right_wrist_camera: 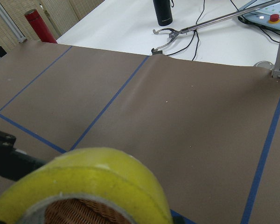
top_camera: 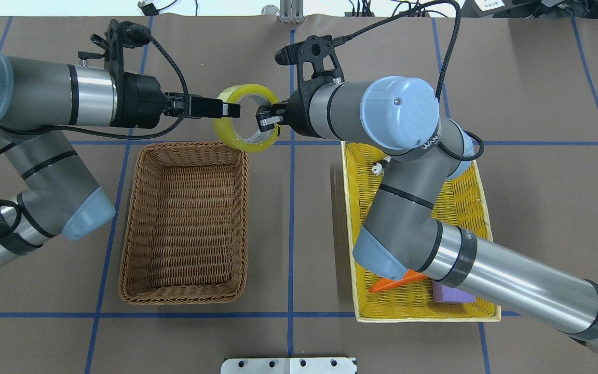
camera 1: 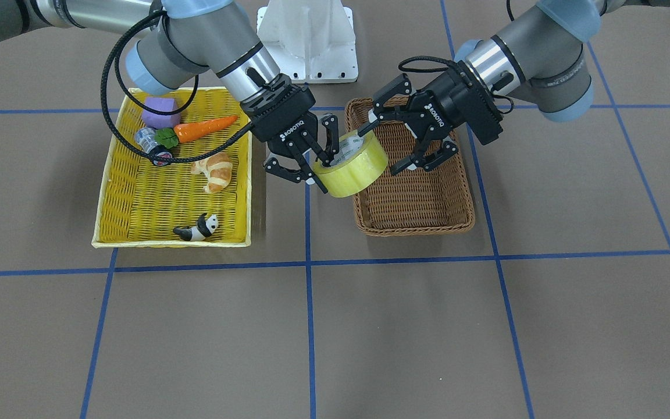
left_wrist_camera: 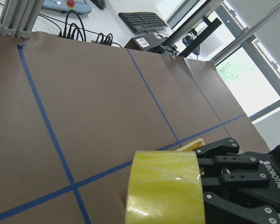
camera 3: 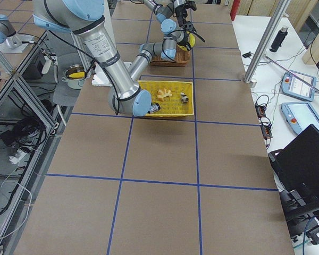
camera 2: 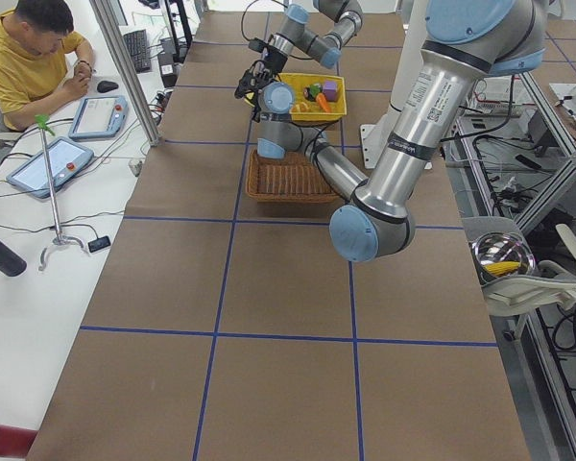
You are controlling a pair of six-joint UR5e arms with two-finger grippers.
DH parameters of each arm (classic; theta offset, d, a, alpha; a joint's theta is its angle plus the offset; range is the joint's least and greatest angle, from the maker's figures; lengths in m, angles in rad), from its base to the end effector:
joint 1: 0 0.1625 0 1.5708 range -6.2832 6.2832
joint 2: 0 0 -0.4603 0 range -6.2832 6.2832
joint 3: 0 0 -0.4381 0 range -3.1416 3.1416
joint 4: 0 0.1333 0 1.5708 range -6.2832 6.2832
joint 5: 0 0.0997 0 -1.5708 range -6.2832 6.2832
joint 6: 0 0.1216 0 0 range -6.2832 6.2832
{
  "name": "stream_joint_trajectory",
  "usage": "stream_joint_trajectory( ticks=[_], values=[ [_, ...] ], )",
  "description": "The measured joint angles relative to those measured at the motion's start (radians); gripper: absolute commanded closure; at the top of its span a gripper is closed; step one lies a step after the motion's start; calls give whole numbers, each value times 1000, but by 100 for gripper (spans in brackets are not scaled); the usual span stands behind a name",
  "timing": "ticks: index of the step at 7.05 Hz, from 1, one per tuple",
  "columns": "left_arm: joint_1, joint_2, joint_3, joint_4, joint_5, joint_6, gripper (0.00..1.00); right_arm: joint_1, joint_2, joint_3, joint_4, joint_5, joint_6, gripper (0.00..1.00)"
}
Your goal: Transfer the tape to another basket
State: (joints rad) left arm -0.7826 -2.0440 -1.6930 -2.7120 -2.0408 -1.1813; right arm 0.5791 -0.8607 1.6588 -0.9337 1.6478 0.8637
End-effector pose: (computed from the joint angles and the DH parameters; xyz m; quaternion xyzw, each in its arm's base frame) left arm 0.4149 -0.5229 0.2103 0.2852 0.7016 0.0516 0.6510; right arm -0.5511 -0.5084 0.1155 0.3708 -0.5432 -0.0734 0.7497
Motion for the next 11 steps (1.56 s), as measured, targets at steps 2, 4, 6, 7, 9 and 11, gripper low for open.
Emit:
stream_joint_trajectory(
  ticks=[2, 4, 6, 7, 9, 11],
  values=[
    [-1, -3, 4, 1, 7, -12, 100, -6, -1, 18, 0, 5, 4, 0],
    [-3, -1, 7, 0, 9, -34, 100, -1, -23, 63, -6, 28, 41, 0],
    [-5, 4, 7, -4, 10, -47, 100, 74, -42, 75, -59, 142, 53, 0],
    [-5, 8, 8, -21, 10, -79, 100, 153, -50, 73, -160, 254, 51, 0],
    [2, 34, 10, -90, 10, -311, 100, 340, -65, 39, -342, 474, 3, 0],
    [7, 83, 9, -178, 35, -676, 100, 485, -103, -6, -502, 574, -169, 0]
  ],
)
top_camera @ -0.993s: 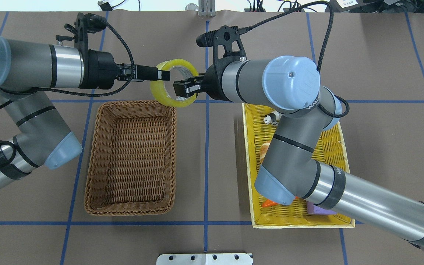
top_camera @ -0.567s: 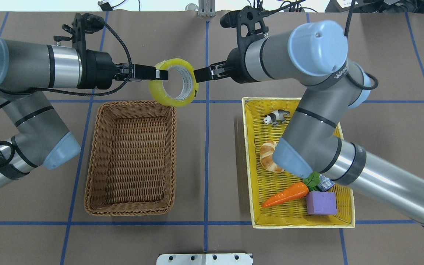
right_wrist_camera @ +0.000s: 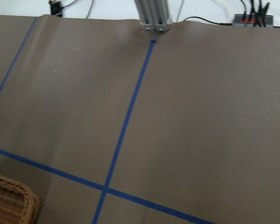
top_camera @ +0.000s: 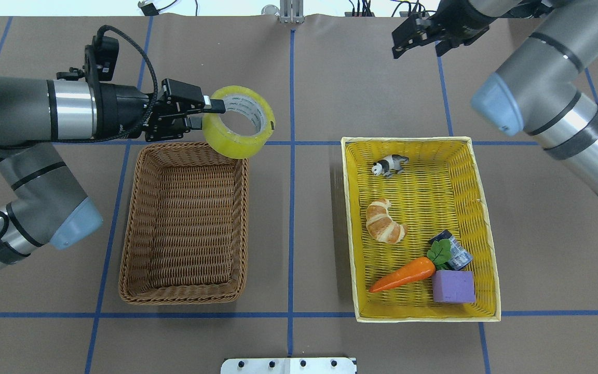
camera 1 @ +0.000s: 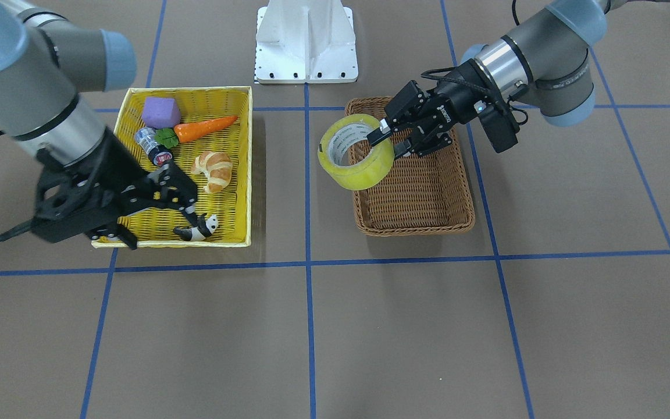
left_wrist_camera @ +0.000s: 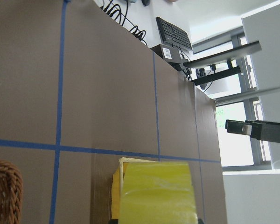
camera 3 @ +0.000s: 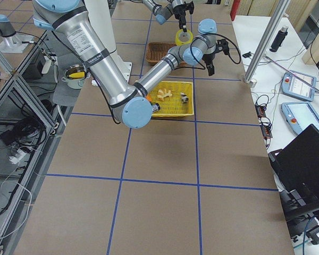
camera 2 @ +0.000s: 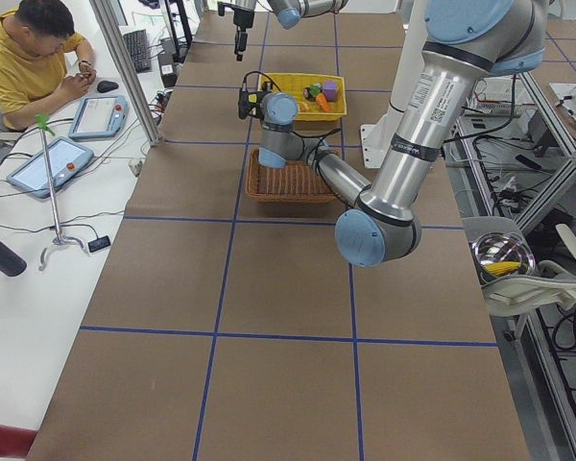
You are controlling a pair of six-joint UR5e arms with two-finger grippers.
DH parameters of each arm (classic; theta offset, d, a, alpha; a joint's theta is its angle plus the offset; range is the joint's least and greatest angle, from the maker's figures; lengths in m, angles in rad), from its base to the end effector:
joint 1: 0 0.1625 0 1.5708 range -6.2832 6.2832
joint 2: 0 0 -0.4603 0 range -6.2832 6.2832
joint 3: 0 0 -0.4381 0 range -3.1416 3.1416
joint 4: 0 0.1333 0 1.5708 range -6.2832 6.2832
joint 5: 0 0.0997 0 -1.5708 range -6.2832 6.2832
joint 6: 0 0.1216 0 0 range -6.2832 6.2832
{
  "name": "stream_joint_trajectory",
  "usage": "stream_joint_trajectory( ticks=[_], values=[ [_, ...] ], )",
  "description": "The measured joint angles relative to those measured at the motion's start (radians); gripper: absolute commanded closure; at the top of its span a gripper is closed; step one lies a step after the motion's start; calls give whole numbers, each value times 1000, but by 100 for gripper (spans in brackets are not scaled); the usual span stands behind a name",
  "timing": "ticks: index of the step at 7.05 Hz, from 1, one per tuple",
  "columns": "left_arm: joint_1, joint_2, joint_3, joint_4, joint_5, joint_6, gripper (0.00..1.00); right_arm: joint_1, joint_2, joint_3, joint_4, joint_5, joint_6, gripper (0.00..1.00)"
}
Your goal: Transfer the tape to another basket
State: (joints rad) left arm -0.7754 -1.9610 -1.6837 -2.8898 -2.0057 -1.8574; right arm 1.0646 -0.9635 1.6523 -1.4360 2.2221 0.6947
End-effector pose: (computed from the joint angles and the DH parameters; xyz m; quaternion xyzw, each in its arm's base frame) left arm 0.4003 -0.5073 0.2530 0.0584 0.7806 -0.1561 0.6024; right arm -0.3065 -0.6757 0.2546 0.1472 -0.4562 -0.0458 0.8764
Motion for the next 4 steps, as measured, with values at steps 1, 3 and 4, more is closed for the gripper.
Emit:
stream_joint_trajectory(
  ticks=[1, 3, 4],
  values=[
    [3, 47, 1, -52, 18, -69, 100, 65, -33, -9, -72, 18, -123, 0],
    [15, 114, 4, -106, 31, -96, 100, 200, -143, -18, -135, 58, -299, 0],
    [29, 134, 15, -141, 43, -95, 100, 262, -208, -20, -143, 61, -386, 0]
  ],
)
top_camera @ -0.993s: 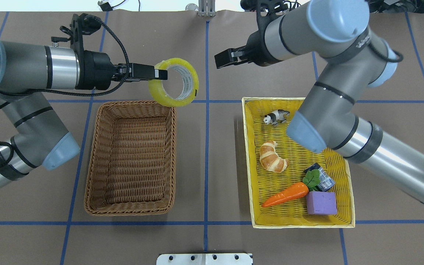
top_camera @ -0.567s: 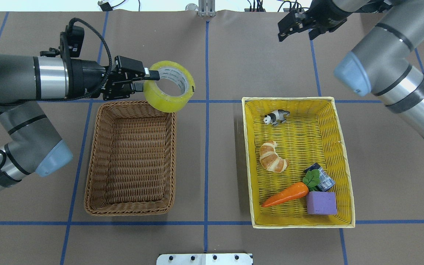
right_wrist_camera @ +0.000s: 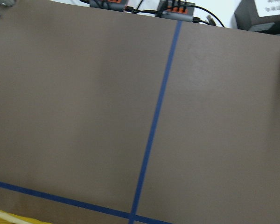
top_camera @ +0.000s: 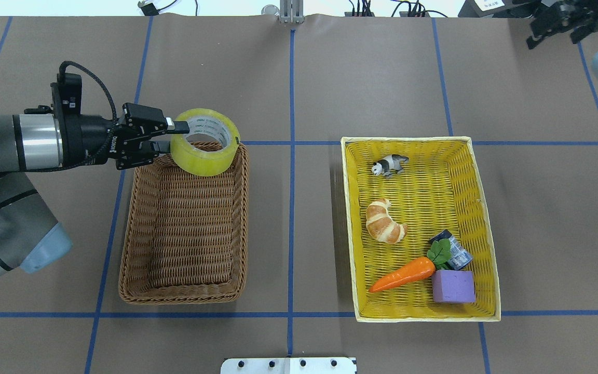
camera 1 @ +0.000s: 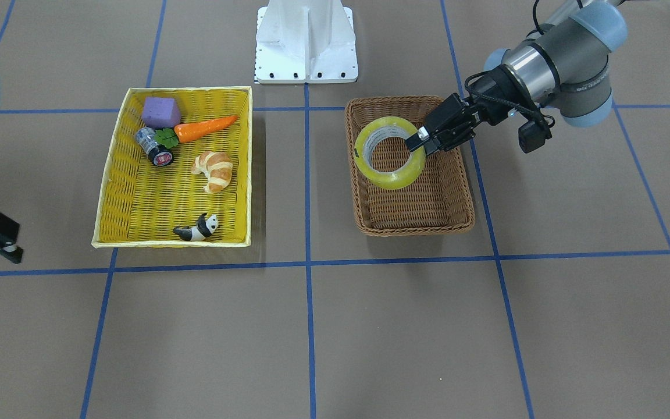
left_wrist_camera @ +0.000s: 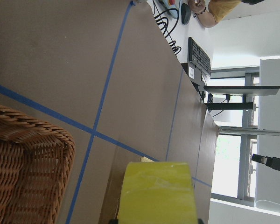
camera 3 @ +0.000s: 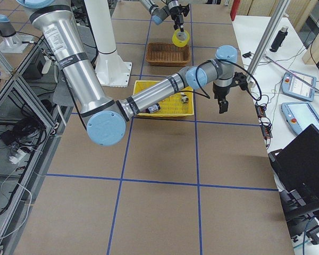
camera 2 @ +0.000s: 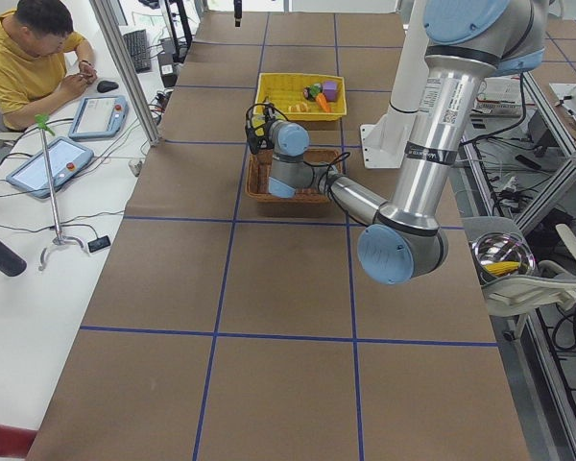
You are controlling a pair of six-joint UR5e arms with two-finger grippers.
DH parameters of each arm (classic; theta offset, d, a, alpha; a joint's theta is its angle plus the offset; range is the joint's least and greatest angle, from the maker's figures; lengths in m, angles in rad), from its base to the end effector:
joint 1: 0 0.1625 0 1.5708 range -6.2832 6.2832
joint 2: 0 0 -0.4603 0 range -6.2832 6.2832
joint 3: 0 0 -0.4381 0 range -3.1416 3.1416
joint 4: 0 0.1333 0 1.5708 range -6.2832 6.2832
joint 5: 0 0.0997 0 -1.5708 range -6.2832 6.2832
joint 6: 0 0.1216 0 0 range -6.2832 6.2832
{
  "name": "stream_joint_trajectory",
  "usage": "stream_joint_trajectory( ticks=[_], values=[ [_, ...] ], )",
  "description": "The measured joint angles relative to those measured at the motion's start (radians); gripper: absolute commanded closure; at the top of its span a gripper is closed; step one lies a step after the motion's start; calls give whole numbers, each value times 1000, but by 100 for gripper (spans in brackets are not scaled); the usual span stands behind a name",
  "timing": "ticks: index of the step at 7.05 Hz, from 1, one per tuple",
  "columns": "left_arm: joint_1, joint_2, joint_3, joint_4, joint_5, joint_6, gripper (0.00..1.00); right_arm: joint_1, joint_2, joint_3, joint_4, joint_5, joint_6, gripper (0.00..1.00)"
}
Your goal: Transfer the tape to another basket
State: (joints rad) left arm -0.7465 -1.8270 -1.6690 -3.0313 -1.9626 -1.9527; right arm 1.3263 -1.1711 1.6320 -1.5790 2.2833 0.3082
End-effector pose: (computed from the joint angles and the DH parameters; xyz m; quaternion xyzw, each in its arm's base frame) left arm 0.3906 -0.4797 0.3318 0.0222 0.7818 -0.1934 0.5924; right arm -0.1176 -0.6936 0.4308 0.1096 -0.3844 -0.0491 0.9153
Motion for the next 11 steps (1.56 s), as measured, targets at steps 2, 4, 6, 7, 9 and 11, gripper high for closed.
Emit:
stream_joint_trajectory(
  ticks=[2, 4, 6, 7, 9, 11],
  values=[
    [52, 36, 43, -60, 54, 60, 100, 108, -115, -19, -5, -11, -248, 0],
    [129, 47, 117, -113, 141, 129, 100, 201, -160, -67, -39, -15, -479, 0],
    [165, 49, 167, -147, 183, 166, 97, 254, -184, -81, -73, -16, -589, 0],
    [168, 49, 186, -150, 188, 205, 70, 261, -191, -82, -76, -16, -604, 0],
    [170, 47, 216, -153, 193, 299, 1, 264, -196, -78, -75, -15, -609, 0],
    [168, 48, 206, -154, 194, 344, 1, 264, -197, -75, -76, -14, -608, 0]
  ],
)
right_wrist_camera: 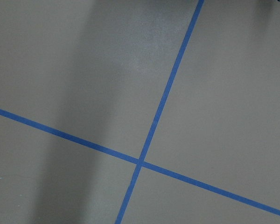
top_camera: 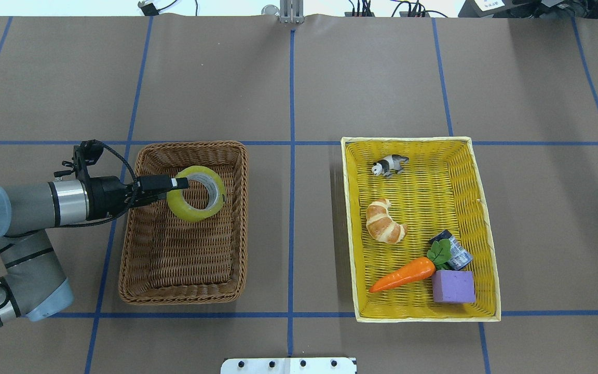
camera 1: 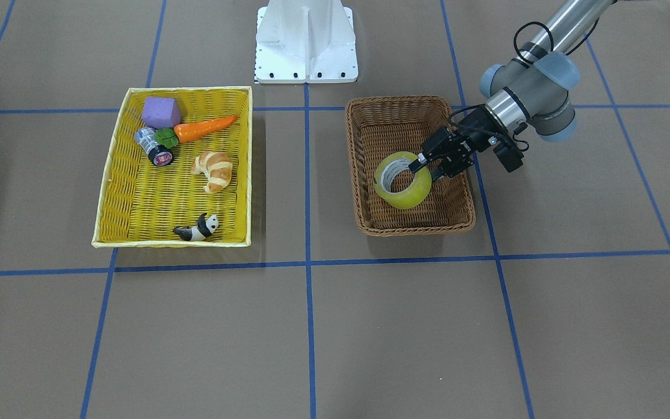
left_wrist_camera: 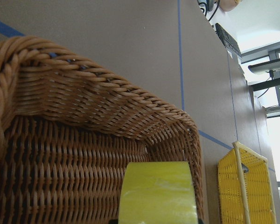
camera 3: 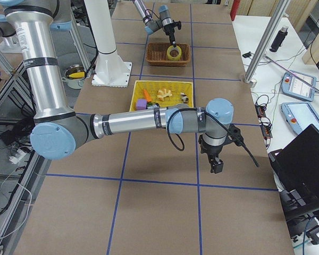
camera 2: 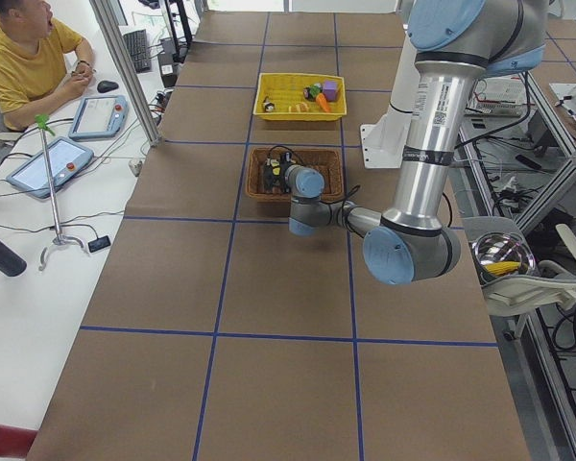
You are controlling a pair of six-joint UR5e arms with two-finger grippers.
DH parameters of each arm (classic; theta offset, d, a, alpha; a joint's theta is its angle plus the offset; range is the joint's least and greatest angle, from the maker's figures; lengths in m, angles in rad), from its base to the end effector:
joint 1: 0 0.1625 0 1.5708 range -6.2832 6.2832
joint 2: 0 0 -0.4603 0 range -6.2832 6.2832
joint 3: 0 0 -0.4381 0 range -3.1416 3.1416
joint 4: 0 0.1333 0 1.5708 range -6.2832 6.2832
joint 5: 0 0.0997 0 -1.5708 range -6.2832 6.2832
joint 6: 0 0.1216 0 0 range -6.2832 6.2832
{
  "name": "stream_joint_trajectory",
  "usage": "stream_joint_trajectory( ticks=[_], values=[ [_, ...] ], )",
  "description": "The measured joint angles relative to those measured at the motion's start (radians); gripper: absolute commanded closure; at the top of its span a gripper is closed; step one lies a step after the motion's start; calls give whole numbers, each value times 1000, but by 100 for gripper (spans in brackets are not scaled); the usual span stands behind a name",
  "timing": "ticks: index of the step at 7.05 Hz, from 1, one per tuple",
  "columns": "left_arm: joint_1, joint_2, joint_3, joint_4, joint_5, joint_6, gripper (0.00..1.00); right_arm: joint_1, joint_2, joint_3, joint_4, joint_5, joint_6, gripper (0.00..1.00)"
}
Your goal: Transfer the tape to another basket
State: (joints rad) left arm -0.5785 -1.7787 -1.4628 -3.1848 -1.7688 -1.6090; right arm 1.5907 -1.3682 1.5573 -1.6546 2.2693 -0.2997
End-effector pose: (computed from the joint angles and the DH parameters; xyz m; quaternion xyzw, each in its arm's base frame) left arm 0.4716 -0.4386 0.4535 0.1384 0.7421 -0.1265 0.6435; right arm 0.0677 -0.6306 0.6132 0.1032 -0.3295 -0.1487 0.9266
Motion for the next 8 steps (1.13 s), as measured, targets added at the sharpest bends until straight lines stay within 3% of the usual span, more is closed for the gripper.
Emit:
stream_joint_trajectory(
  ticks=[3, 5, 6, 8],
  values=[
    [-38, 21, -37, -1, 24, 233, 1, 0, 0, -2, 0, 4, 7, 0],
    [-128, 33, -41, 5, 21, 300, 1, 0, -2, -6, 3, 3, 8, 0],
    [-189, 43, -42, 31, -8, 345, 1, 0, -7, -7, 4, 3, 9, 0],
    [-381, 59, -46, 185, -187, 529, 1, 0, -35, -1, 6, 7, 12, 0]
  ],
)
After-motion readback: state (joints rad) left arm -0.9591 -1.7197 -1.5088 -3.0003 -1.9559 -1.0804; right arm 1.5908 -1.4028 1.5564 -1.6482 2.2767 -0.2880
